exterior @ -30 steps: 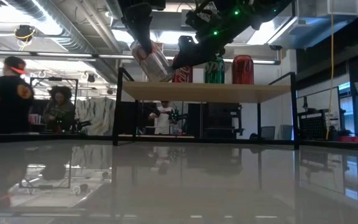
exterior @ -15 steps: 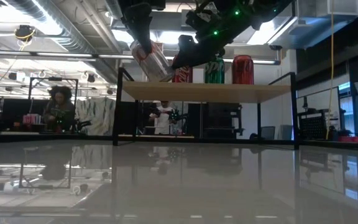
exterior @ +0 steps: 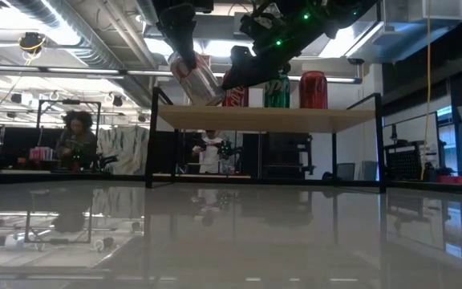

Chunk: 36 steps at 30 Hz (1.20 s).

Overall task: Place canned beverage on shelf
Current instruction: Put the red-silver soda can aligned with the other red-silver soda can on the shelf

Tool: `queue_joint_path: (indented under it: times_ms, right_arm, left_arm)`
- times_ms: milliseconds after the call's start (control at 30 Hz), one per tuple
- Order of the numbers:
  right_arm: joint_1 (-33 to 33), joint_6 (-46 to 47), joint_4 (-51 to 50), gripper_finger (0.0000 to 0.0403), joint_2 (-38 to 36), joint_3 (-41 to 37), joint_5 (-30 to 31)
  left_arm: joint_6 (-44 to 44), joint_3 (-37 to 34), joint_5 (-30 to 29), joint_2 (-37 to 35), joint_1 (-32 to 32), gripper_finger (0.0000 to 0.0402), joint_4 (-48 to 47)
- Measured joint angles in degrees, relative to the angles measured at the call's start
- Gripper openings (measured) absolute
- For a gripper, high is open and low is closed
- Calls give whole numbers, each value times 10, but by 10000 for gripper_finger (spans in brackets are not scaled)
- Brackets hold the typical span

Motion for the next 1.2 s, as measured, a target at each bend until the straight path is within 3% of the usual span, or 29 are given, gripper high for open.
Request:
queue_joint_path:
  times_ms: [1200]
  right_arm:
    - [0, 9, -2, 383, 0, 0, 0]
  left_arm:
    - [11, -1, -7, 0, 0, 347, -1]
